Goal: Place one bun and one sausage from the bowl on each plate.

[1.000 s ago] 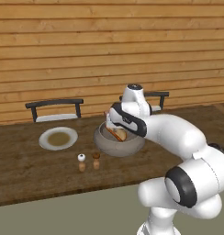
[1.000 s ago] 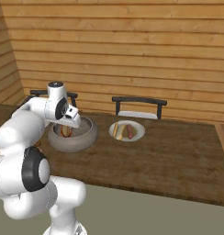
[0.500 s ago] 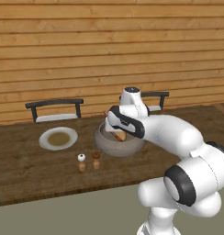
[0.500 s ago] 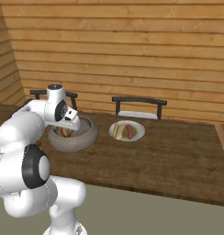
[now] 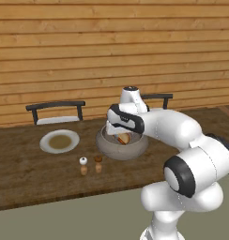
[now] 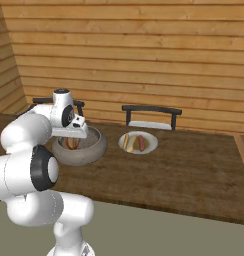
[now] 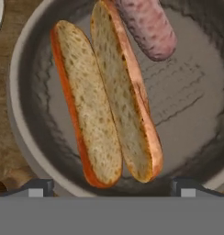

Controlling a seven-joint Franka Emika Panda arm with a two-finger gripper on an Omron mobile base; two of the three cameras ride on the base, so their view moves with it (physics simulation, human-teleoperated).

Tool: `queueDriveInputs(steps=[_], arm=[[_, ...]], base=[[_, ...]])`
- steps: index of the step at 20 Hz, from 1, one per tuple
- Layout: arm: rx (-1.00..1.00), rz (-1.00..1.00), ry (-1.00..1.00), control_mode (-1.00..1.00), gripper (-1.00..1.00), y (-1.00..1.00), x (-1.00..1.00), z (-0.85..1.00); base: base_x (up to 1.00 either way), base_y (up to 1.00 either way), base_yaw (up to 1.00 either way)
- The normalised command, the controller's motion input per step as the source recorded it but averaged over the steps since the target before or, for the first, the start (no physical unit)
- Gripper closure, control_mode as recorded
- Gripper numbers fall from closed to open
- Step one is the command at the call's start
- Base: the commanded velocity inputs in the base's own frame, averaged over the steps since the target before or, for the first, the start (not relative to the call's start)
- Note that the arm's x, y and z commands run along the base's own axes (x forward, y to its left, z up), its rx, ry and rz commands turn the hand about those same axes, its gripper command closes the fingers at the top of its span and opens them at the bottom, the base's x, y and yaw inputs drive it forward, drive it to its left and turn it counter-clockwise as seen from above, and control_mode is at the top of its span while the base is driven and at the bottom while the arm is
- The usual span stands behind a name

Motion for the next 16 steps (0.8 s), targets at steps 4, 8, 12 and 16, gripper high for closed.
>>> queueDriveInputs(steps=[4, 8, 12, 16], arm=[[-0.06, 0.15, 0.00, -1.00, -1.00, 0.00, -0.01, -0.11], [0.00, 0.11, -0.01, -1.00, -1.00, 0.00, -0.07, -0.33], [0.00, 0.06, -0.07, -1.00, -1.00, -0.04, -0.01, -0.20], [0.00, 0.02, -0.06, -1.00, -1.00, -0.01, 0.00, 0.00]], base=[[0.00, 0.00, 0.00], [0.00, 0.00, 0.00], [0.00, 0.00, 0.00], [0.00, 0.00, 0.00]])
